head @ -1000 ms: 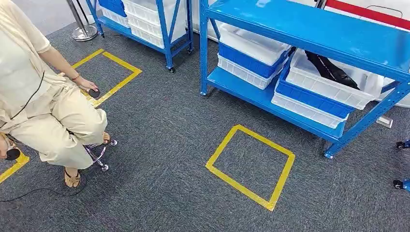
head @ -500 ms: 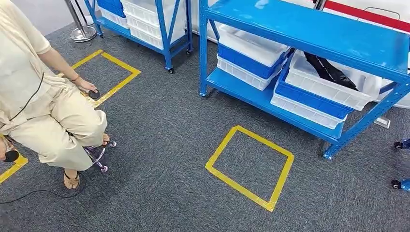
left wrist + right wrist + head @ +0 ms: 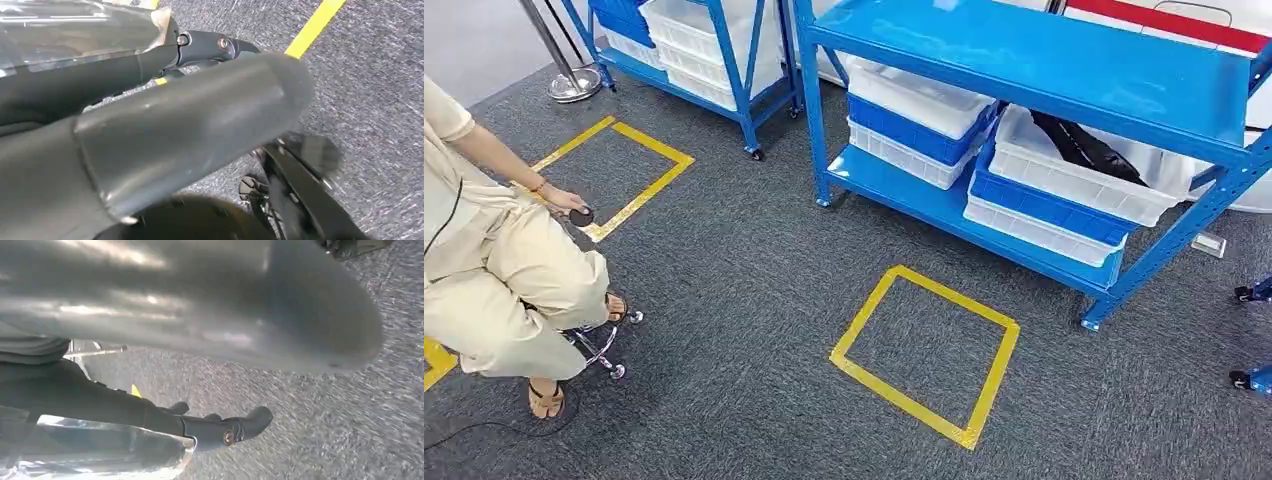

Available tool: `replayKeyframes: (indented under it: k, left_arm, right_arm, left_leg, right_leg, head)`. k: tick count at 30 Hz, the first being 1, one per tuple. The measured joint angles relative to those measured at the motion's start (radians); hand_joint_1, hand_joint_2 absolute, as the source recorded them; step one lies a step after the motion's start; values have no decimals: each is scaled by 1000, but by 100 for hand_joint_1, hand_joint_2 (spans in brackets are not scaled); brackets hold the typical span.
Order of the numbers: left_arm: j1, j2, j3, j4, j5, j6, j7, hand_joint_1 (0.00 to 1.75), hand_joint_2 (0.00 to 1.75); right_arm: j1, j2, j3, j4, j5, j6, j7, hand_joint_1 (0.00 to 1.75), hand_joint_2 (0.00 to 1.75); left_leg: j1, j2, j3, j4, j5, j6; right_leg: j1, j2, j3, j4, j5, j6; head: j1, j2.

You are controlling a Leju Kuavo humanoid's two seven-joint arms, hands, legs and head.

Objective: Take the parts from the cabinet and place them on the table.

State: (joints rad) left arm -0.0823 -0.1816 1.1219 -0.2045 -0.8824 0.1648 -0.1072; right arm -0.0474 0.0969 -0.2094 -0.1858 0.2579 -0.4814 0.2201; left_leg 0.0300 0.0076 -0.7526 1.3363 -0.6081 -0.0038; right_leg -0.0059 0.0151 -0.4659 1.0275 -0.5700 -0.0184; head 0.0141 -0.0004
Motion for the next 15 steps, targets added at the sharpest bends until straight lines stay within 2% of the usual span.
replayKeyframes:
  k: [1, 2, 3, 4, 5, 6, 7, 8, 9, 10, 11, 12, 13, 14, 15]
  left_arm:
    - [1, 0, 0, 0, 0, 0, 0, 0, 0]
    - [2, 1, 0, 0, 0, 0, 0, 0, 0]
    - [3, 3, 0, 0, 0, 0, -1, 0, 0]
    - [6, 9, 0, 0, 0, -1, -1, 0, 0]
    - [5, 11, -1, 0, -2, -3, -1, 0, 0]
    - [4, 12, -1, 0, -2, -3, -2, 0, 0]
    - [3, 12, -1, 0, -2, -4, -2, 0, 0]
    - [5, 12, -1, 0, -2, -4, -2, 0, 0]
    - [7, 11, -1, 0, -2, -5, -3, 0, 0]
    - [10, 12, -1, 0, -2, -5, -3, 0, 0]
    - [9, 11, -1, 0, -2, -5, -3, 0, 0]
    - [8, 12, -1, 0, -2, -5, -3, 0, 0]
    - [8, 11, -1, 0, -2, -5, -3, 0, 0]
    - [8, 11, -1, 0, -2, -6, -3, 0, 0]
    - [9, 10, -1, 0, -2, -6, -3, 0, 0]
  right_arm:
    - [2, 0, 0, 0, 0, 0, 0, 0, 0]
    - [4, 0, -1, 0, 0, 0, 1, 0, 0]
    - [3, 2, -1, 0, 0, 0, 1, 0, 0]
    - [6, 6, -1, 2, -1, 0, 1, 0, 0]
    - [4, 15, -2, 3, 0, -1, 1, 0, 0]
    - [-1, 14, -2, 3, 0, -2, 0, 0, 0]
    - [-3, 15, -2, 3, 0, -2, 0, 0, 0]
    - [-1, 15, -2, 3, -1, -2, 0, 0, 0]
    - [0, 13, -3, 3, -1, -2, 1, 0, 0]
    - [-2, 10, -5, 3, 0, -2, 1, 0, 0]
    - [-2, 10, -6, 3, 0, -2, 1, 0, 0]
    - [-2, 10, -7, 3, 0, -2, 1, 0, 0]
    - [-2, 7, -9, 3, 0, -2, 1, 0, 0]
    - [-1, 5, -10, 3, 0, -2, 1, 0, 0]
    - [0, 3, -10, 3, 0, -2, 1, 0, 0]
  left_leg:
    - [-9, -1, 1, -51, 26, 14]
    - [-20, -4, 14, -125, 76, 28]
    - [-35, -6, 29, -208, 146, 50]
    - [-48, -20, 36, -248, 234, 71]
    - [-53, -23, 31, -248, 227, 71]
    - [-60, -22, 60, -276, 210, 76]
    - [-63, -23, 71, -302, 208, 84]
    - [-64, -22, 97, -319, 204, 92]
    - [-52, -26, 131, -350, 205, 93]
    - [-55, -26, 158, -366, 200, 94]
    - [-53, -24, 176, -375, 190, 98]
    - [-52, -23, 191, -380, 180, 93]
    - [-52, -23, 214, -383, 161, 89]
    - [-51, -23, 235, -383, 144, 86]
    - [-49, -26, 261, -383, 126, 81]
  right_leg:
    - [3, 3, 16, 0, -13, -1]
    - [6, 3, 27, -1, -27, -1]
    - [8, 4, 42, -3, -42, -1]
    - [1, 4, 48, -6, -54, -1]
    - [4, 12, 58, -20, -60, 7]
    - [-4, 13, 66, -44, -58, 11]
    - [2, 11, 96, -46, -41, 24]
    - [1, 9, 102, -56, -20, 42]
    - [4, 8, 90, -26, -14, 50]
    - [3, 3, 58, 45, 11, 56]
    - [2, 2, -2, 131, 21, 47]
    - [2, 2, -48, 189, 5, 36]
    - [0, 0, -102, 229, -45, 24]
    - [-3, 0, -132, 230, -96, 21]
    - [-7, -1, -154, 215, -133, 17]
  head:
    - [0, 0]
    - [0, 0]
    - [0, 0]
    - [1, 0]
    - [9, 0]
    - [1, 0]
    - [-4, 0]
    - [-4, 0]
    - [-4, 0]
    - [-5, 0]
    - [-5, 0]
    - [-5, 0]
    - [-3, 0]
    - [-4, 0]
    - [-3, 0]
